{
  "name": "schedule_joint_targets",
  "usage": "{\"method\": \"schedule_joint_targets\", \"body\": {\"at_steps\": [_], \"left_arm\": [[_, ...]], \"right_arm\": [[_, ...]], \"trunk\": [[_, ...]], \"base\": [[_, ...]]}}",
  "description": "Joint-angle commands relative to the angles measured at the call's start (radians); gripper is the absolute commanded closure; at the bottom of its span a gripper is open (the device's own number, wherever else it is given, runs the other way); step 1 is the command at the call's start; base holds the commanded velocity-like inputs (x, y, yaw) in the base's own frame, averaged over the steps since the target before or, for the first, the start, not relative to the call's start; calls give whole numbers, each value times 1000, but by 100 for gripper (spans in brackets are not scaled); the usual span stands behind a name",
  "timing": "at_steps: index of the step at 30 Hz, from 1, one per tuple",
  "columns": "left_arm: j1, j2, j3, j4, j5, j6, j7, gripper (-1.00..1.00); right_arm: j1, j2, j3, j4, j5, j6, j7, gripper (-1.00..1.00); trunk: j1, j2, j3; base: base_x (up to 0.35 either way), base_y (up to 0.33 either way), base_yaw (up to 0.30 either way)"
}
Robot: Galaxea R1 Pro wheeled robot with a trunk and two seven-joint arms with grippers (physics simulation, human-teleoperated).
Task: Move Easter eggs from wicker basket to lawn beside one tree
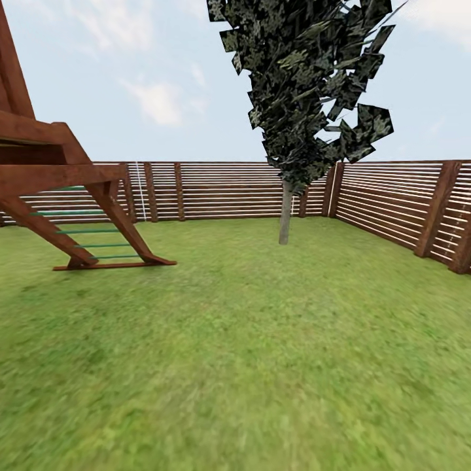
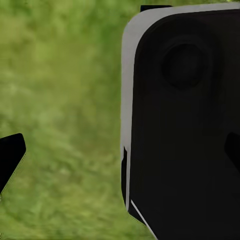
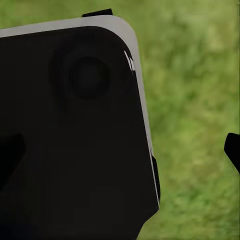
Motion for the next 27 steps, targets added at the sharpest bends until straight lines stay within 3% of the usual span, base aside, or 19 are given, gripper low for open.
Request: {"method": "schedule_joint_targets", "body": {"at_steps": [1,27], "left_arm": [[1,0,1,-2,0,0,1,-100],[1,-1,1,-2,0,0,1,-100]], "right_arm": [[-2,0,2,3,-7,-4,0,-100],[-2,0,2,3,-7,-4,0,-100]], "trunk": [[1,0,-1],[1,0,-1]], "base": [[327,0,0],[327,0,0]]}}
